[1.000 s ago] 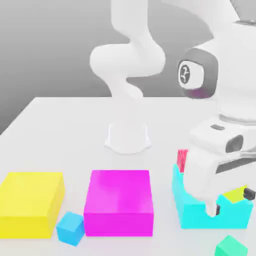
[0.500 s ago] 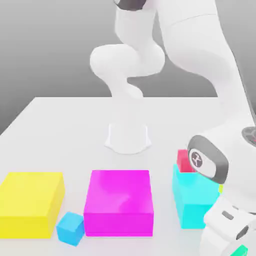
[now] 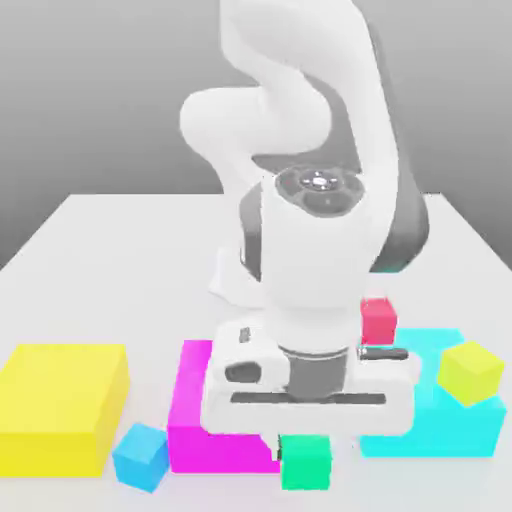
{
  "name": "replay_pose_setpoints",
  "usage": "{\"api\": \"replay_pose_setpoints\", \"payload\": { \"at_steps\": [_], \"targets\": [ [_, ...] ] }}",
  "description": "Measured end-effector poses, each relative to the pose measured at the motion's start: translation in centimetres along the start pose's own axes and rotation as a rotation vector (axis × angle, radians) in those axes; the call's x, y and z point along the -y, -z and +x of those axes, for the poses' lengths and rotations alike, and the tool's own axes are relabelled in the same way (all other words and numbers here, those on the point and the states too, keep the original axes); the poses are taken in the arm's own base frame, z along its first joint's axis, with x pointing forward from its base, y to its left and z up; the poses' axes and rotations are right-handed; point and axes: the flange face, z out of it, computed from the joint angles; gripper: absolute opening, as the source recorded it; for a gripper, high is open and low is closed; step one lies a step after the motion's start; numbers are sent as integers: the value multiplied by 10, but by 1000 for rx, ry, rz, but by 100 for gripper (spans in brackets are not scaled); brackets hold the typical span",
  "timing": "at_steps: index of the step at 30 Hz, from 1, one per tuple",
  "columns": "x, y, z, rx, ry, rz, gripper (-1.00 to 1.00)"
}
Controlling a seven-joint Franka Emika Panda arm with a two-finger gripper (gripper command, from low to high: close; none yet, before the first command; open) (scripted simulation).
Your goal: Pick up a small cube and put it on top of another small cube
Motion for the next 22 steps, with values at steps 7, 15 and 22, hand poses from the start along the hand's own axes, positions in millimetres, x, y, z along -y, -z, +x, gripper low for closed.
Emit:
{"api": "replay_pose_setpoints", "payload": {
  "at_steps": [7,15,22],
  "targets": [
    [-108,-3,78,13,-538,15,-100],
    [-114,-46,80,13,-567,15,100],
    [-114,0,80,14,-568,15,100]
  ]
}}
